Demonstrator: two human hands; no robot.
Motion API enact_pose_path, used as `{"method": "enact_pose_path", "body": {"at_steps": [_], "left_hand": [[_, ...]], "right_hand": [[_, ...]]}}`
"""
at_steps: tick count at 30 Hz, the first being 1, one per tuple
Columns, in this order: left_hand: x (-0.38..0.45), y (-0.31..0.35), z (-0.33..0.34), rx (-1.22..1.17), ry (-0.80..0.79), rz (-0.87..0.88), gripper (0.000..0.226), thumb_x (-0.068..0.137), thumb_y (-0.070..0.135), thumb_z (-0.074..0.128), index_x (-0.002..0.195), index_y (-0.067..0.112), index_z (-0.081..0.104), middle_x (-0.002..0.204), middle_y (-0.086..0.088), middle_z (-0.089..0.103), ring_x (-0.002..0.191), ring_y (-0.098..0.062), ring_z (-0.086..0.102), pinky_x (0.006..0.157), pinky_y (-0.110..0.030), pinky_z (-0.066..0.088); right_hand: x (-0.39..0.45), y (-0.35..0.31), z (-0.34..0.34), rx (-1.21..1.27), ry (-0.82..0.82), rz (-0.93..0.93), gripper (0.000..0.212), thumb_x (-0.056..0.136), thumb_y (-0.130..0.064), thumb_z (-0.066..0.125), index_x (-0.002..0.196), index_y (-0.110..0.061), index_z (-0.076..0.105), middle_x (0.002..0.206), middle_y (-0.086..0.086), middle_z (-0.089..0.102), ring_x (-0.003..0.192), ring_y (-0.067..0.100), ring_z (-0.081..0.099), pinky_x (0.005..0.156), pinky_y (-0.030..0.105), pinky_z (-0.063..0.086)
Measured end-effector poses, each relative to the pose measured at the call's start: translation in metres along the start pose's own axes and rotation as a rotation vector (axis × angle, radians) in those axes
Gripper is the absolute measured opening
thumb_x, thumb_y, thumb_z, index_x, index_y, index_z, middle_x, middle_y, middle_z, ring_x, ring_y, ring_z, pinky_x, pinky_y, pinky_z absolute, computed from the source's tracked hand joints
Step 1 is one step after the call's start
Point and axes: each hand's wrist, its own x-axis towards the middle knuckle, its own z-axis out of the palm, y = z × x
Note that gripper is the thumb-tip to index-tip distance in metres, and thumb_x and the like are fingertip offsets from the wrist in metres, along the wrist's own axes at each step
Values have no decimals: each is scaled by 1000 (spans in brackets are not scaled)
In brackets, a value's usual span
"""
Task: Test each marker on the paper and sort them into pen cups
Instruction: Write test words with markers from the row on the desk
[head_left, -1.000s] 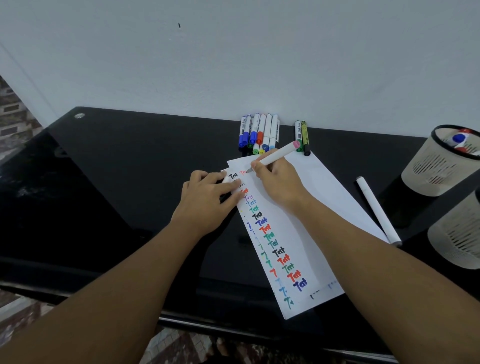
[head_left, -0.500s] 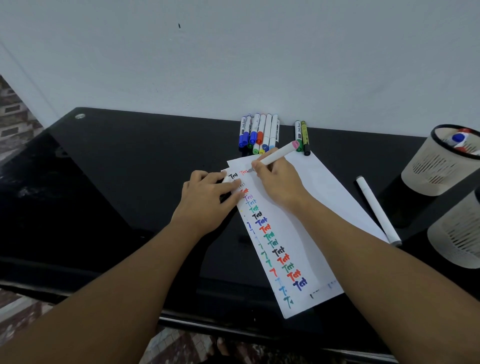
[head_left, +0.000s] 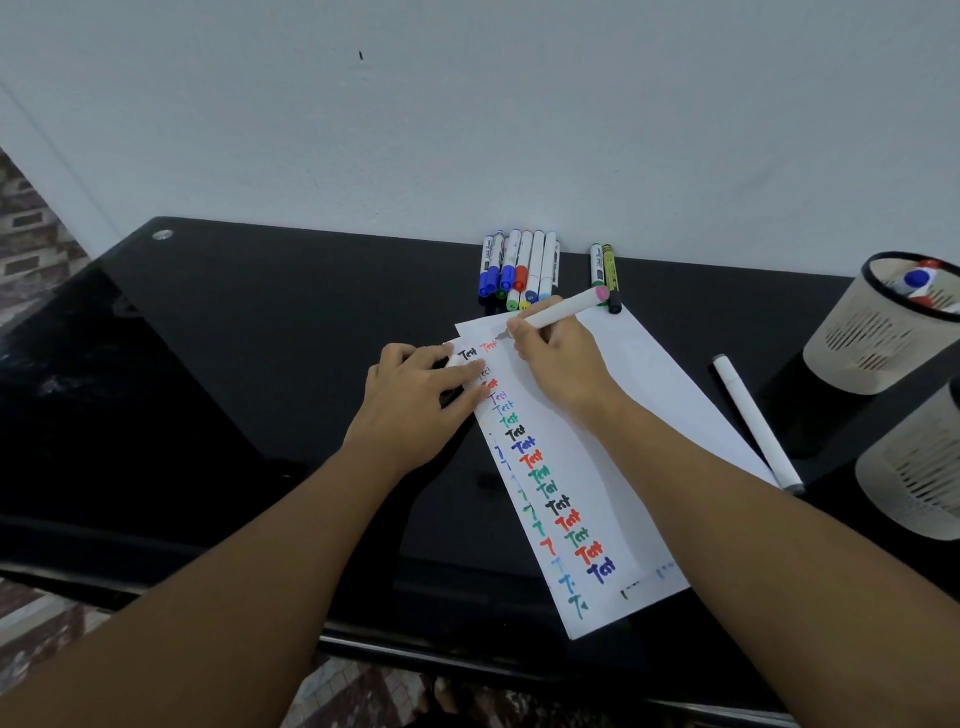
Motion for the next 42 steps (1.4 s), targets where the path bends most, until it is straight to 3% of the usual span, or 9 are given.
{"method": "enact_pose_path", "body": {"at_steps": [4,7,14,17,20,23,26,30,42], "left_hand": [[-2,1,-2,-146,90,-31,69,93,57,61,154,43,34,144,4,43,128,-17,37,107,-39,36],[-4,0,0,-165,227,-133,58,89,52,68,140,29,51,120,4,46,111,-15,38,98,-37,42],[-3,-7,6,-141,227,-76,21,100,38,60,112,24,70,99,5,53,94,-16,47,90,-40,45],[-2,-6,2,-159,223,-55,21,102,34,57,118,24,67,99,6,55,93,-15,49,88,-38,46],[-2,-6,0,-195,225,-54,18,103,31,56,117,24,64,98,7,59,92,-13,52,86,-38,48],[-3,-5,0,-226,231,-45,16,103,28,56,116,24,63,101,8,63,92,-12,55,84,-37,49],[-3,-6,-1,-257,244,-31,16,103,25,55,117,24,64,102,9,65,91,-10,56,80,-35,49],[-5,-5,-2,-272,257,-19,18,102,23,56,118,22,64,104,9,66,92,-9,57,79,-31,50],[-5,-2,-4,-269,291,-3,19,102,21,57,120,20,64,101,8,65,84,-5,55,69,-14,39]], "right_hand": [[-2,0,-4,193,31,-37,5,105,-30,59,109,-29,60,80,-8,65,75,5,63,76,24,50],[-2,4,-3,169,28,-49,6,105,-29,58,104,-30,64,73,-9,65,70,7,62,79,36,56],[-3,4,-11,-4,-211,-25,70,101,2,40,153,-44,33,144,-5,56,134,8,49,103,28,42],[-1,-4,-18,66,-219,-23,59,104,-13,35,154,-44,39,158,-9,43,145,6,40,118,28,30],[-3,-16,-23,168,-113,-34,31,108,-25,46,132,-36,60,142,-9,57,118,9,63,112,38,46],[-9,-29,-32,278,-87,37,21,108,-19,51,122,-33,59,115,6,68,83,22,65,75,39,61],[-17,-34,-44,-86,-281,-6,52,105,-26,57,146,-45,32,112,-4,69,82,17,64,69,38,58],[-16,-27,-50,-766,-348,-229,29,106,-40,53,134,-34,55,114,-9,67,99,15,60,82,35,50],[-15,-18,-53,-800,-277,-289,26,108,-39,49,133,-39,54,124,-3,66,103,18,54,88,41,50]]}}
